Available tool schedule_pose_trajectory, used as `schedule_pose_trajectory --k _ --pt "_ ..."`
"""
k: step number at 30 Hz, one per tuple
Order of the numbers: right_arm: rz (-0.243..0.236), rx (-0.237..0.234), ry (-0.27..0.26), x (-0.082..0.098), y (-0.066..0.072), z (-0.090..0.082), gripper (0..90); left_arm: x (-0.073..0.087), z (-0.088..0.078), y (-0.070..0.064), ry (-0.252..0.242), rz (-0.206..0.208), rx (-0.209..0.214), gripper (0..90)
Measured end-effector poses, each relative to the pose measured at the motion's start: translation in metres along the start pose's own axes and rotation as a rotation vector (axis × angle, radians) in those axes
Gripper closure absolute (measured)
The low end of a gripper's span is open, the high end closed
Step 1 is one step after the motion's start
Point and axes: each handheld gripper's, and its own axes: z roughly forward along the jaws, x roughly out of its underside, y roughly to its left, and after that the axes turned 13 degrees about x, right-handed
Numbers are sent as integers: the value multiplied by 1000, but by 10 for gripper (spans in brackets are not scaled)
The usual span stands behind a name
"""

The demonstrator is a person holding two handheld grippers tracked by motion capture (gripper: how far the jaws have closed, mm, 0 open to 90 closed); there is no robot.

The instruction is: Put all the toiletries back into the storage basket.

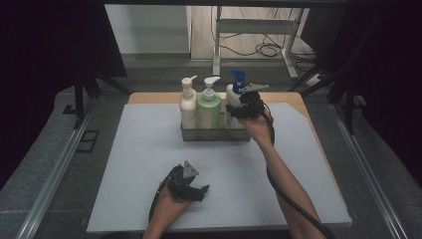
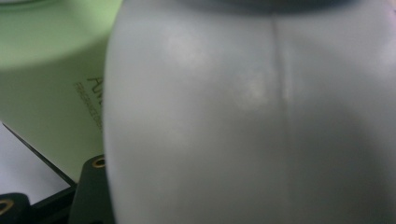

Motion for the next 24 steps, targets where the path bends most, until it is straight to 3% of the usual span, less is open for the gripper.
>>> schedule_pose_trajectory --k 17,24 --pt "16 -12 17 7 -6 2 362 0 0 0 0 -2 1 127" --pt "4 -20 12 6 -8 -1 264 0 0 0 0 -1 1 127"
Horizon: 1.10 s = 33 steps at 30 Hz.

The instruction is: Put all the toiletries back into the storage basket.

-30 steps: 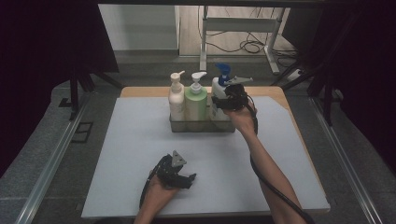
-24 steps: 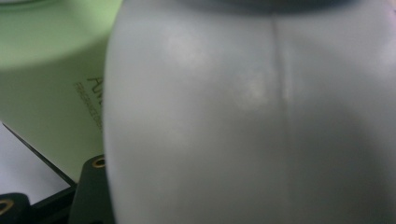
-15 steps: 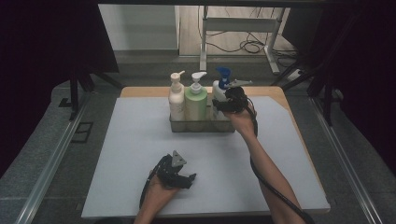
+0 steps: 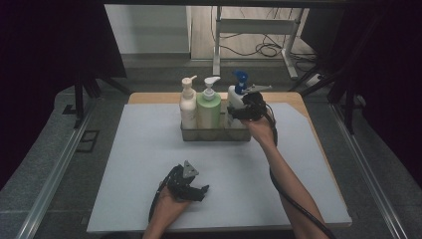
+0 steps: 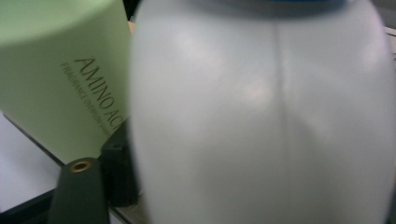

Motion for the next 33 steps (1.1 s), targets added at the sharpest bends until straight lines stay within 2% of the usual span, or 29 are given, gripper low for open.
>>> schedule_pose_trajectory --k 12,20,27,33 --pt "-19 -23 -9 10 -7 -19 252 0 0 0 0 0 0 127" --pt "-36 -61 25 18 -14 -32 246 0 0 0 0 2 -1 127" --pt "-36 -71 34 29 -25 -42 338 0 0 0 0 2 -1 127" --pt "5 -52 53 37 -42 -46 429 0 0 0 -3 -1 0 127"
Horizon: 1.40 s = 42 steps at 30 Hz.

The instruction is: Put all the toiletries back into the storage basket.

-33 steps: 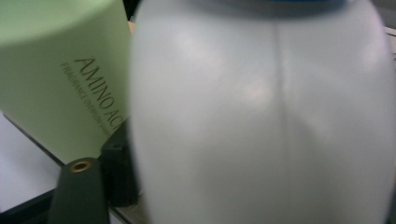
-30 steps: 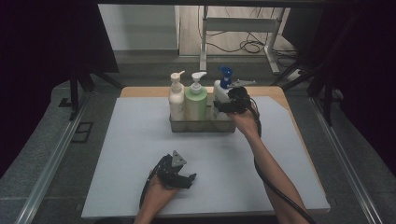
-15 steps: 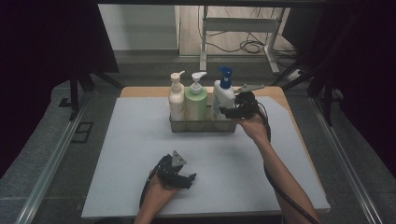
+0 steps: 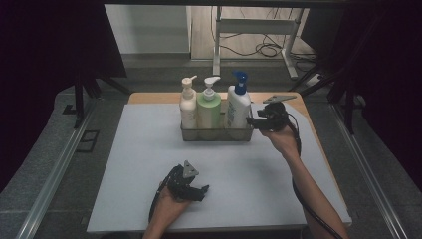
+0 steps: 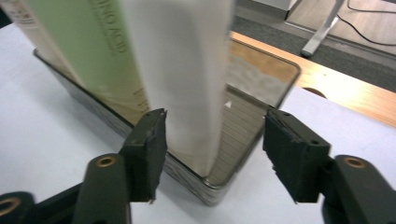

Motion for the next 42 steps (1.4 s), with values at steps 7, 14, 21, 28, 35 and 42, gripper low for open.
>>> schedule_pose_trajectory --k 7,14,21,28,35,42 --pt "22 52 33 3 -9 9 642 0 0 0 2 -1 0 127" --pt "33 55 42 3 -8 26 855 0 0 0 3 2 -1 127" --pt "27 75 71 -1 -4 41 898 0 0 0 4 0 -1 127" --pt "46 51 85 -1 -2 54 898 0 0 0 2 1 -1 127" --pt "83 11 106 0 -3 67 896 0 0 0 4 0 0 127" --pt "80 4 132 6 -3 75 893 0 0 0 4 0 0 127"
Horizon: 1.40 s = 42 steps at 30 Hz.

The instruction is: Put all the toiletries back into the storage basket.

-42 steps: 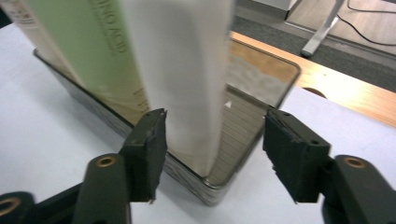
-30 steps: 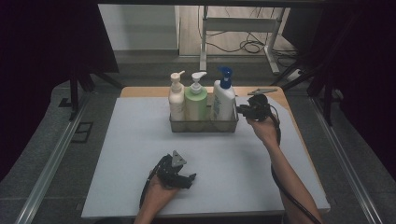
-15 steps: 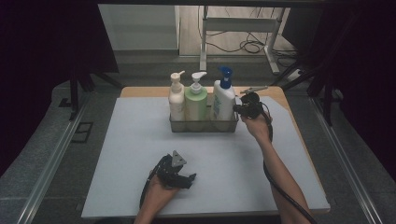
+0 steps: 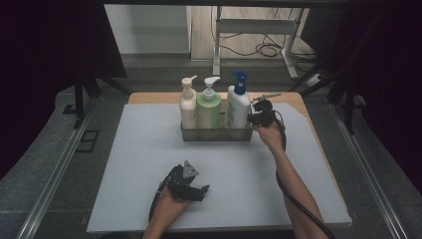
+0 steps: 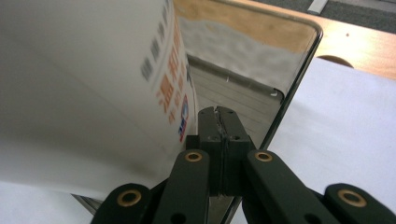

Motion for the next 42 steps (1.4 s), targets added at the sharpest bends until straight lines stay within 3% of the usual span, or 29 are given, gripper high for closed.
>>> schedule_pose_trajectory --k 25,42 --pt "-10 -13 28 2 10 9 867 0 0 0 -2 -3 1 126" --pt "-43 -26 37 1 19 12 858 0 0 0 -2 -3 1 126"
